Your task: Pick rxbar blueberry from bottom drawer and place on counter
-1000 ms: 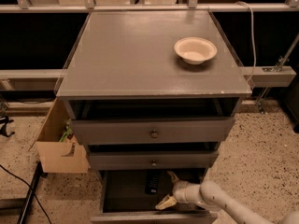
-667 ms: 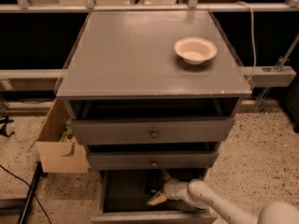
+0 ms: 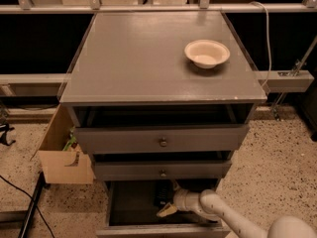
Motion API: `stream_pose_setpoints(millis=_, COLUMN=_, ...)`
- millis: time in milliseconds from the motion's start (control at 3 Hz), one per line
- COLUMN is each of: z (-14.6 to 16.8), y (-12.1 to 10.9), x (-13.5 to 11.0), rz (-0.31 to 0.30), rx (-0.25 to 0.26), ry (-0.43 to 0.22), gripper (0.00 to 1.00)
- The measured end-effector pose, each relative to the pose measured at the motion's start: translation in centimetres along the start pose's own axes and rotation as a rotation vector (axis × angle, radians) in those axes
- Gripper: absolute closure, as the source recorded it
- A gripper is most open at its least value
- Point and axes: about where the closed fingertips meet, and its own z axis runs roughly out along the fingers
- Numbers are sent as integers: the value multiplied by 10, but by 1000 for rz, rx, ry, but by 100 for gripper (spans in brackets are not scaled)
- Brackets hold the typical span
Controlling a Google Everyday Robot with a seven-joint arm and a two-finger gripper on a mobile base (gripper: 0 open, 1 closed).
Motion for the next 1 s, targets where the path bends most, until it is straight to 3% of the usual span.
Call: stream_pose_setpoints(millis=1000, z=25, y=-12, x=9, rz=-57, rx=-52, ry=-57, gripper=0)
